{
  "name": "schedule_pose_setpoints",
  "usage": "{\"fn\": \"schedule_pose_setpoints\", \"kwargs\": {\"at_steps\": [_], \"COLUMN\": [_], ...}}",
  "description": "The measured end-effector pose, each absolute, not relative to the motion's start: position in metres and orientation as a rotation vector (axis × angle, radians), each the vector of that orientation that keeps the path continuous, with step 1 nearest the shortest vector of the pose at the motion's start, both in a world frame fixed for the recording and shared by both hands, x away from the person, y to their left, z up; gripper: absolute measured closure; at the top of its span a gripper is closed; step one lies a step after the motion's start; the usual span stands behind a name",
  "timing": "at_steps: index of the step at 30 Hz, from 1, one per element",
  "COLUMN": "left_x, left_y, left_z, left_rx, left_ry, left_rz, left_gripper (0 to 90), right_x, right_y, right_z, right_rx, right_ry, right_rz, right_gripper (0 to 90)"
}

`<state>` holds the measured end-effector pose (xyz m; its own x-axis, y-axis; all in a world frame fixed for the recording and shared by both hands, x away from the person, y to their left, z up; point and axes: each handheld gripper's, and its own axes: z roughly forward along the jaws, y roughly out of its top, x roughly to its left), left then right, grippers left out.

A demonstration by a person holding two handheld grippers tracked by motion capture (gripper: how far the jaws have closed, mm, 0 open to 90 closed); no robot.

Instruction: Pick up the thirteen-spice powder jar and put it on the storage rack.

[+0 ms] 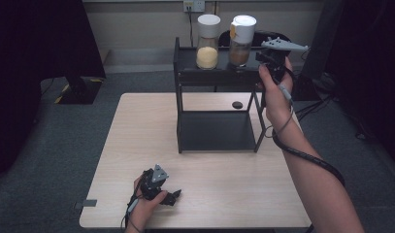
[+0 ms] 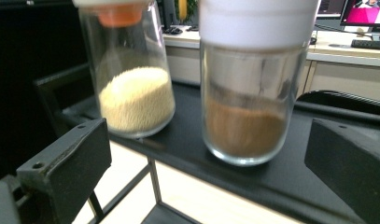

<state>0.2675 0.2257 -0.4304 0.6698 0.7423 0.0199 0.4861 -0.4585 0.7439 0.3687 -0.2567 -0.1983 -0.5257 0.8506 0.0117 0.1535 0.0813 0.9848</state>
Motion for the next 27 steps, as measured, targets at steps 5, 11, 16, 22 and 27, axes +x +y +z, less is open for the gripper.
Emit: {"fn": "schedule_pose_setpoints", "kwargs": {"at_steps": [5, 11, 16, 22, 27], "left_x": [0.267, 0.267, 0.267, 0.267, 0.267], "left_y": [0.226, 0.226, 0.226, 0.226, 0.226], "left_z": [-0.430, -0.430, -0.430, -0.430, -0.430], "left_rx": [2.146, 2.146, 2.146, 2.146, 2.146], "left_ry": [0.944, 0.944, 0.944, 0.944, 0.944], "left_rz": [0.447, 0.447, 0.447, 0.447, 0.447], "left_gripper": [0.0, 0.0, 0.0, 0.0, 0.0], "right_x": [0.363, 0.356, 0.352, 0.347, 0.344], "right_y": [-0.259, -0.262, -0.262, -0.259, -0.257], "right_z": [-0.207, -0.216, -0.224, -0.233, -0.240], "right_rx": [0.985, 0.979, 0.978, 0.959, 0.951], "right_ry": [1.778, 1.793, 1.802, 1.824, 1.841], "right_rz": [1.486, 1.488, 1.492, 1.488, 1.495], "right_gripper": [0.0, 0.3, 0.3, 0.3, 0.4]}}
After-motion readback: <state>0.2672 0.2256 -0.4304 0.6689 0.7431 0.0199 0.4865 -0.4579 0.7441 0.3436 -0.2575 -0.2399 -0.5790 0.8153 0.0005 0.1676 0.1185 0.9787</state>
